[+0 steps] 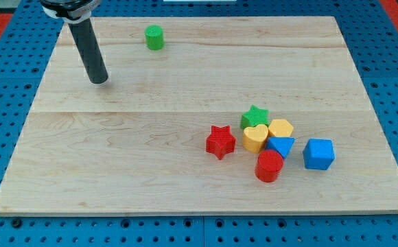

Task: Move the arm to the left of the green circle

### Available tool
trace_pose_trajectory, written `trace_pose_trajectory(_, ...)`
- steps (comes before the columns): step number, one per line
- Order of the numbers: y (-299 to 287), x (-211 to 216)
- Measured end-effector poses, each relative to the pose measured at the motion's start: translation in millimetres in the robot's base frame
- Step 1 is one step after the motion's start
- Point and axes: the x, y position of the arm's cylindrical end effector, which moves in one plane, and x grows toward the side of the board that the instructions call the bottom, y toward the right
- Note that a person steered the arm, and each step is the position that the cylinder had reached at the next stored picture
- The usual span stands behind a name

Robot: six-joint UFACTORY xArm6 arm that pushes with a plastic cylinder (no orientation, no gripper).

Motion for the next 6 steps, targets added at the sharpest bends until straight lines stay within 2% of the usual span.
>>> trace_pose_trajectory(2, 0, -1)
trace_pose_trajectory(3, -37, 10)
trace_pose_trajectory(4, -63, -16)
trace_pose_trajectory(5, -30, -88)
trace_pose_trajectory(6, 3, -129)
